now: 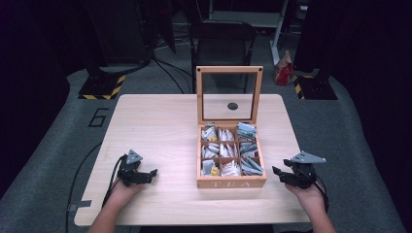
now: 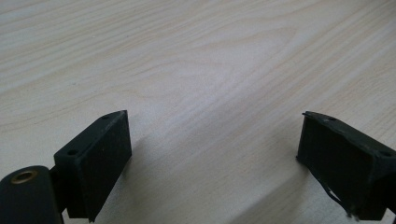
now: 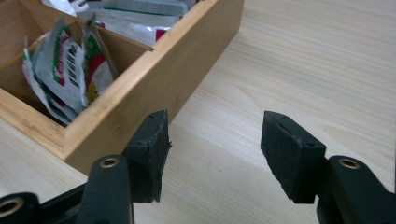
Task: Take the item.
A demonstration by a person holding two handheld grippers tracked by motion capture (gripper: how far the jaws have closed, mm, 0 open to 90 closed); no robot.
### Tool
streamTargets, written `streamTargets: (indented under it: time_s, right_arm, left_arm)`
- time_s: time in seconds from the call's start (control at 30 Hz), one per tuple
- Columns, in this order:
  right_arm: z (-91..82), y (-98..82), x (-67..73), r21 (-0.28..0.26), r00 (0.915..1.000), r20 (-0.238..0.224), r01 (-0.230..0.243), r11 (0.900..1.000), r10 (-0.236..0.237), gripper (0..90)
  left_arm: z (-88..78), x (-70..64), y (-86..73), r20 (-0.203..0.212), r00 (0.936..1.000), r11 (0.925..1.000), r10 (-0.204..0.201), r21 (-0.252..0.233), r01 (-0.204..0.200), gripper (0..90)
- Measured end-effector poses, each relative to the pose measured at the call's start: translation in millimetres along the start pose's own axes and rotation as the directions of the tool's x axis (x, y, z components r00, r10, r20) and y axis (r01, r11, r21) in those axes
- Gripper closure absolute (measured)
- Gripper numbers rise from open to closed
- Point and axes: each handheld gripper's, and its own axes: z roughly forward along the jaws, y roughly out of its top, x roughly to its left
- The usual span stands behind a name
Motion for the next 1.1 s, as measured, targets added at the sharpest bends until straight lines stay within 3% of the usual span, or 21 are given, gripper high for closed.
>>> streamTargets:
  time_s: [0.67, 0.9, 1.1]
  right_arm:
    - [-19.0, 27.4, 15.7, -0.060, 0.9965, -0.070, 0.041, 0.997, -0.045, 47.3]
    - [-19.3, 35.4, 16.1, -0.056, 0.9901, -0.128, 0.051, 0.997, -0.057, 51.5]
    - [-14.2, 38.5, 16.2, -0.059, 0.9765, -0.200, 0.069, 0.996, -0.079, 56.5]
  left_arm:
    - [0.2, 0.1, 0.1, -0.002, 1.0000, 1.0000, 0.001, -0.003, -0.001, 9.4]
    - [0.2, 0.0, 0.0, -0.002, 1.0000, 1.0000, 0.001, -0.002, -0.001, 9.4]
    - [0.2, 0.1, 0.1, -0.002, 1.0000, 1.0000, 0.002, -0.001, -0.002, 9.4]
